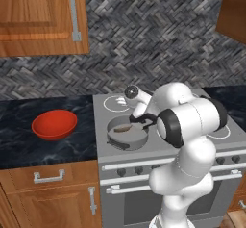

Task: Open the cabinet and move the ladle to the pot. Then close the cabinet.

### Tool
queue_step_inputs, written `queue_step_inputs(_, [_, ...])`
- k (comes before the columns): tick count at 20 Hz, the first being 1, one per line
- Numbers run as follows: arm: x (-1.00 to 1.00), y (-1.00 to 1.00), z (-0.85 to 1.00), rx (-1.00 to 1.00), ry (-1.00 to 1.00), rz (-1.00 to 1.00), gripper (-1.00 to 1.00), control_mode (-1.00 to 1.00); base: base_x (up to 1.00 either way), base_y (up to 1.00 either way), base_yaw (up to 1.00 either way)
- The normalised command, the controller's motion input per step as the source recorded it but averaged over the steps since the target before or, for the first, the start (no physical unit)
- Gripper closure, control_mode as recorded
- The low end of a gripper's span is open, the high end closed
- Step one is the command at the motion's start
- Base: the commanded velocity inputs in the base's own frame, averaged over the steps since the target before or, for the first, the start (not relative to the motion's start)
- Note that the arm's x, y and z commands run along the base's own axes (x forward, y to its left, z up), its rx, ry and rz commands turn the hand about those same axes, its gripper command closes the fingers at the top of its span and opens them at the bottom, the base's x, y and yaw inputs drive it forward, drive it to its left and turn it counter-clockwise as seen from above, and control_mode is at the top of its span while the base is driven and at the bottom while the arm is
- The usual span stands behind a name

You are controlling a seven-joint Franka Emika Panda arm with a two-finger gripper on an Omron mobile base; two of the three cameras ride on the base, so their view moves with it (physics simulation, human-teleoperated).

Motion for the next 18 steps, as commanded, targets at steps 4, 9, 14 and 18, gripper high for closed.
queue_step_inputs(4, [0.19, 0.09, -0.23, 0.00, -0.01, 0.00, 1.00, -1.00, 0.00, 0.00, 0.00])
queue_step_inputs(9, [0.08, 0.01, -0.21, 0.00, -0.03, 0.00, 1.00, -1.00, 0.00, 0.00, 0.00])
queue_step_inputs(14, [0.01, 0.01, -0.12, 0.00, -0.02, 0.00, -1.00, -1.00, 0.00, 0.00, 0.00])
queue_step_inputs(18, [0.00, 0.01, -0.01, 0.00, -0.01, 0.00, -1.00, -1.00, 0.00, 0.00, 0.00])
